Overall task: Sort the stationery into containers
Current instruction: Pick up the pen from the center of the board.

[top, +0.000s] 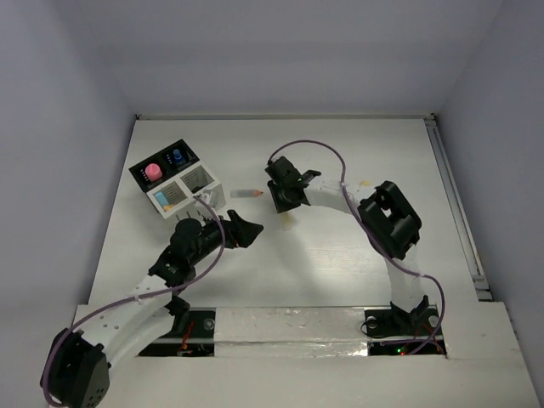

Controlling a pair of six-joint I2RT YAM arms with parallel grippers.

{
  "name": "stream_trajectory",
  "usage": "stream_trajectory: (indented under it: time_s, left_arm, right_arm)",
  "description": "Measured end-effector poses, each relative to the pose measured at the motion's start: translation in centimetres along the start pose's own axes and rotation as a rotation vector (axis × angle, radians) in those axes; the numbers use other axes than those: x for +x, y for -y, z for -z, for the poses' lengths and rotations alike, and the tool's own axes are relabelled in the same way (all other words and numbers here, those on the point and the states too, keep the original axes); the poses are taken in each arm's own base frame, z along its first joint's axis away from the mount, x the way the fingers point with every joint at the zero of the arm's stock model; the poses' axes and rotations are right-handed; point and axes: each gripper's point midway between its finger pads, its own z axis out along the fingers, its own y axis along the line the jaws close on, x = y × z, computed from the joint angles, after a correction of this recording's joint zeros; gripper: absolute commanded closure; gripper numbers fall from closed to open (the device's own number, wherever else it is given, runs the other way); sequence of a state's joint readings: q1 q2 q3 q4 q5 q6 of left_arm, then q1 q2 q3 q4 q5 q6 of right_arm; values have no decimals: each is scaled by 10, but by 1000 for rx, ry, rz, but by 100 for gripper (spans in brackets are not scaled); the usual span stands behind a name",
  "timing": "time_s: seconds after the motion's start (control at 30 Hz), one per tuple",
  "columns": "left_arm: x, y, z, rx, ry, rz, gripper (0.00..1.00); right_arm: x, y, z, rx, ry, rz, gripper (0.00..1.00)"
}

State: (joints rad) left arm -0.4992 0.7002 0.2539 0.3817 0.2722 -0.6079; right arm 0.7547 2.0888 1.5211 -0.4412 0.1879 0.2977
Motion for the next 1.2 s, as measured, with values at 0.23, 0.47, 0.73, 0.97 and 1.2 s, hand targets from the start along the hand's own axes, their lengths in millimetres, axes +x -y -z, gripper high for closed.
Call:
stream_trajectory:
  time_s: [0.23, 0.47, 0.73, 0.97, 1.2]
  left_arm:
    - [42, 4, -17, -12, -116, -19, 22]
    - [44, -10, -35, -78, -104, -20, 30]
    - [30, 9, -61, -5, -77, -2, 40]
    - [34, 14, -74, 28, -99, 12, 51]
    - [43, 12, -77, 32, -131, 19, 57]
  right_arm:
    - [-13, -1, 48, -57, 110, -112, 92]
    - [-46, -20, 112, -253, 319, -237, 92]
    - [-24, -35, 109, -358, 301, -276, 93]
    - [-16, -43, 108, -407, 301, -295, 94]
    - [-30, -47, 118, -446, 367, -318, 94]
